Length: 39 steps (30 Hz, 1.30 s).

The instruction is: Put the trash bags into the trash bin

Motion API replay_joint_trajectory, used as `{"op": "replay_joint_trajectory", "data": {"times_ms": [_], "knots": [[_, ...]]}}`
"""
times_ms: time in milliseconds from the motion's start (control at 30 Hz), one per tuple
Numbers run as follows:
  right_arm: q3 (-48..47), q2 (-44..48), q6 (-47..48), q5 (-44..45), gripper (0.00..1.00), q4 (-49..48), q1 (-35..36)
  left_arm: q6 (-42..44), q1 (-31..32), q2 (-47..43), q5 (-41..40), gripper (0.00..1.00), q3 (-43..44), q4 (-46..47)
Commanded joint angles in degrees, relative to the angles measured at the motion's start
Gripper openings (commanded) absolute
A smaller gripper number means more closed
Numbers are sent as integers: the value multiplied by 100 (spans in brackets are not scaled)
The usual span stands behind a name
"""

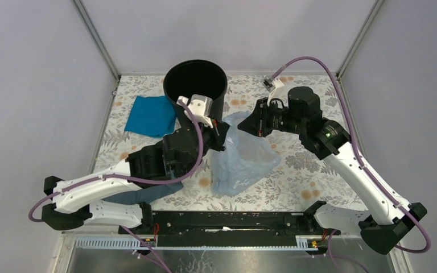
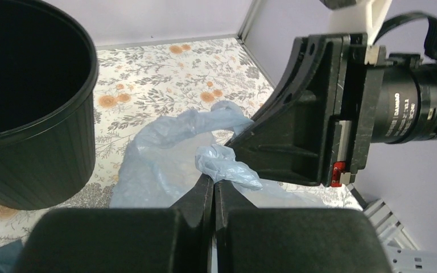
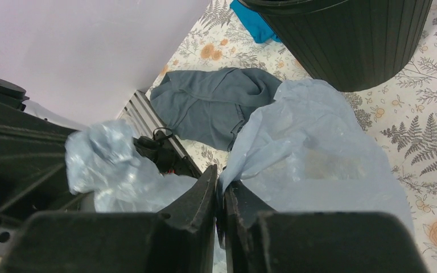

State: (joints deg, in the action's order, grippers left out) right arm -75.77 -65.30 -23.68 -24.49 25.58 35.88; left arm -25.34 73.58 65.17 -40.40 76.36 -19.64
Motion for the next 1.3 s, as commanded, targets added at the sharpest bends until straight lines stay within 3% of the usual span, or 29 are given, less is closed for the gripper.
{"op": "replay_joint_trajectory", "data": {"times_ms": [0, 267, 433, 667, 1033, 1267], "knots": [[210, 236, 123, 50, 16, -541, 51, -337, -81, -298, -446, 0, -182, 127], [920, 570, -132, -1040, 33, -2177, 51, -641, -578, -303, 467, 0, -177, 210], [1129, 557, 33, -1127, 74, -2679, 51, -779, -693, -178, 812, 0, -50, 192], [1234, 346, 800, -1124, 93, -2997, 144, -842, -778, 11, 1063, 0, 168, 107], [1502, 398, 1569, 368, 94, -2875, 797, -950, -896, 249, 1184, 0, 454, 7], [1707, 333, 974, 1570, 81, -3363, 1123, -942, -924, 405, 1206, 0, 547, 48]]}}
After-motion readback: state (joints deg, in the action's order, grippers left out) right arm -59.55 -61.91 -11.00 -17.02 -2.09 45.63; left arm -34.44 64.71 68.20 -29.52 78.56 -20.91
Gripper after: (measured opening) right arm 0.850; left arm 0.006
